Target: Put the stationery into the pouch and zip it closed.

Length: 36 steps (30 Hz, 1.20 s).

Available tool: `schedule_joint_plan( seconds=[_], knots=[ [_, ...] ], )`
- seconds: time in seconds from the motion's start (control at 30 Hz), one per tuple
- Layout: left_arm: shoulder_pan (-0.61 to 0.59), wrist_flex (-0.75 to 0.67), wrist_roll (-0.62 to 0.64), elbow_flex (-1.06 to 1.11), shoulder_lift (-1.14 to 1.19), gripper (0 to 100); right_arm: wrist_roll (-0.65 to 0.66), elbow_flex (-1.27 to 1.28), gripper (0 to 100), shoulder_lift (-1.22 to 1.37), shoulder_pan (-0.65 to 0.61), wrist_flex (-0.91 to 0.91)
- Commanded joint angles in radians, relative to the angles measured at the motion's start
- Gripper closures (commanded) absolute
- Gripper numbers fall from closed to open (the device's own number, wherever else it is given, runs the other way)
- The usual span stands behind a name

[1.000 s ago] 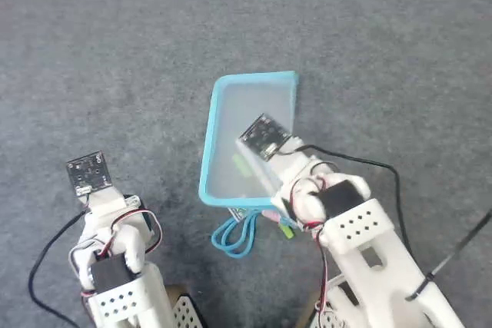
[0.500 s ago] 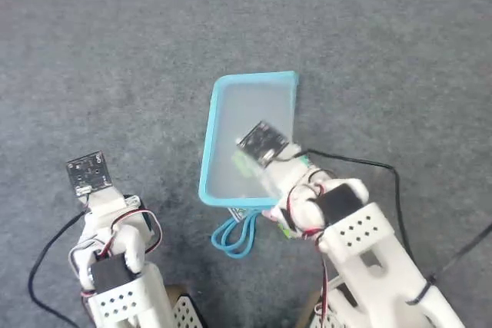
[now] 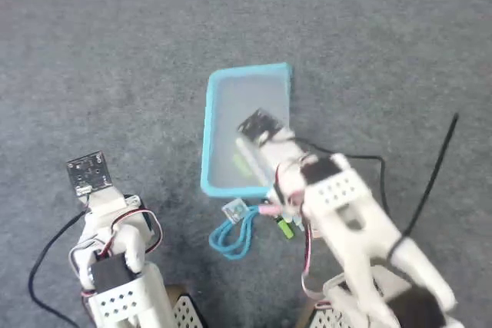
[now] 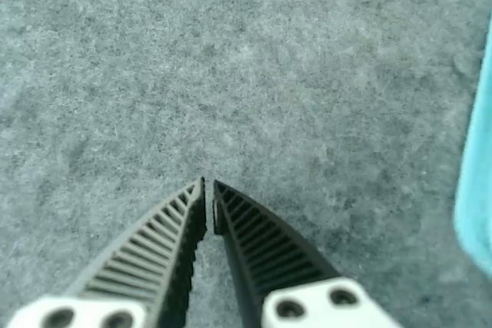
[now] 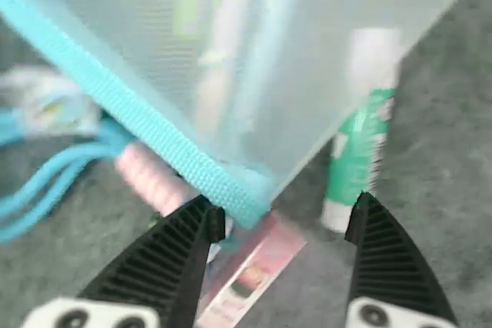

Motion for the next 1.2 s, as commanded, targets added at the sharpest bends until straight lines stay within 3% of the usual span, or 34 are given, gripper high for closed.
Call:
schedule_joint_plan(
  seconds=[0.0, 0.2, 0.43, 0.57, 0.8, 0.97, 1.17],
  knots=[
    [-0.006, 0.008, -0.003, -0.005, -0.017, 99, -0.011, -0.166, 73.5, 0.071, 0.085, -0.042],
    [-0.006, 0.008, -0.002, -0.005, -0.017, 99, -0.026, -0.397, 73.5, 0.193, 0.105, -0.036],
    [-0.006, 0.008, -0.002, -0.005, -0.017, 99, -0.265, -0.575, 73.8, 0.308, 0.097, 0.091],
    [-0.006, 0.008, -0.002, -0.005, -0.017, 99, -0.4, -0.582, 73.8, 0.242, 0.062, 0.176],
    [-0.006, 0.008, -0.002, -0.005, -0.017, 99, -0.431, -0.54, 73.8, 0.226, -0.056, 0.176],
    [-0.006, 0.008, -0.002, -0.005, -0.017, 99, -0.643, -0.529, 73.8, 0.298, -0.18, 0.113],
    [-0.006, 0.008, -0.002, -0.005, -0.017, 99, -0.723, -0.528, 73.8, 0.418, -0.177, 0.07]
  ],
)
